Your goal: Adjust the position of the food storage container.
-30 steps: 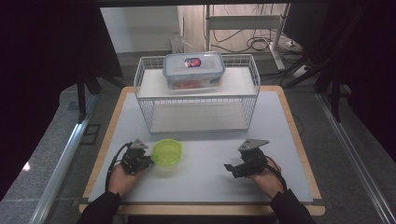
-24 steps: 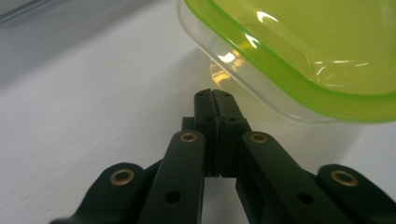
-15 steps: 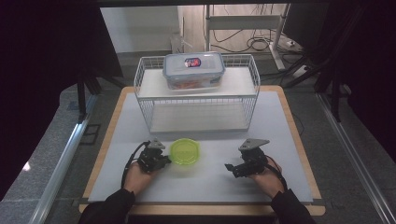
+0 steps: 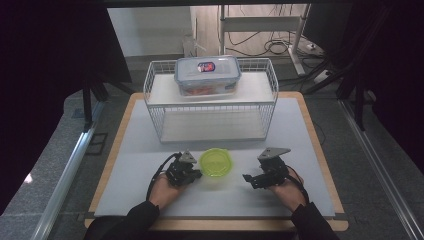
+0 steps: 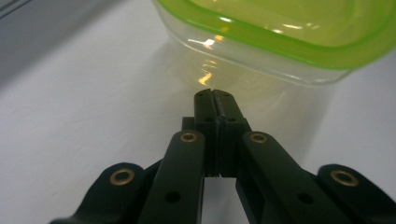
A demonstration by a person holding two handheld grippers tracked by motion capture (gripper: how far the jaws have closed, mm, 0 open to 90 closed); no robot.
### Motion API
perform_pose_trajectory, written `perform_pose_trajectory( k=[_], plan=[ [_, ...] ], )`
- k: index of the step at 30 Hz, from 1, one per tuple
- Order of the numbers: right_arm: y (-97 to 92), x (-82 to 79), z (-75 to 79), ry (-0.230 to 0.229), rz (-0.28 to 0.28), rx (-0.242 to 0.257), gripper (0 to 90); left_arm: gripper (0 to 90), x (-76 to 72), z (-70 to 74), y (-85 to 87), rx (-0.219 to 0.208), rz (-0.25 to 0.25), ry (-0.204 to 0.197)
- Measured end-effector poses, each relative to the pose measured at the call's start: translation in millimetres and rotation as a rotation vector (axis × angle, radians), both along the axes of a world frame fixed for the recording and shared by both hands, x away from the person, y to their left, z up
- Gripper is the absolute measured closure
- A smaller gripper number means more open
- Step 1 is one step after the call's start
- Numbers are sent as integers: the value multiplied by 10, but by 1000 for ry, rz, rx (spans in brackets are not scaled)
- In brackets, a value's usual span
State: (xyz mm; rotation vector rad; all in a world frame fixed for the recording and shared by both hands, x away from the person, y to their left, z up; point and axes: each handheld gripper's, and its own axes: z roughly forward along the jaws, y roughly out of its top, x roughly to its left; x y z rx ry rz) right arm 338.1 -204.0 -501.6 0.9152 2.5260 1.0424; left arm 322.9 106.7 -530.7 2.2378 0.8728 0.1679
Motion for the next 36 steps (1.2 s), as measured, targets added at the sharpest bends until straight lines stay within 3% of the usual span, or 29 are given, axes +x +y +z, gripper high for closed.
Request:
perform_pose_trajectory(
  k=[7,13,17,20,21,24,25,26,30,36],
  plan=[
    [-33,16,3,11,-7,18,121,891,-25,22,-149,6,-41,-9],
    [-40,23,-6,8,9,21,112,859,-45,39,-87,-1,-31,-4],
    [-43,28,-11,20,14,32,102,798,-105,87,-13,1,-14,-21],
    [-47,34,2,23,8,49,93,661,-207,154,122,19,13,-76],
    [-51,38,11,20,6,59,85,625,-207,154,122,19,13,-76],
    [-59,45,35,14,-1,82,73,479,-277,200,232,-7,32,-113],
    [-59,45,35,14,-1,82,73,479,-300,214,266,-11,40,-128],
    [-63,51,53,27,-14,108,65,400,-341,232,333,-15,55,-149],
    [-78,73,73,49,-24,150,56,301,-430,215,457,-17,71,-166],
    [-67,85,70,43,-21,133,56,164,-549,167,591,-12,76,-184]
  ],
)
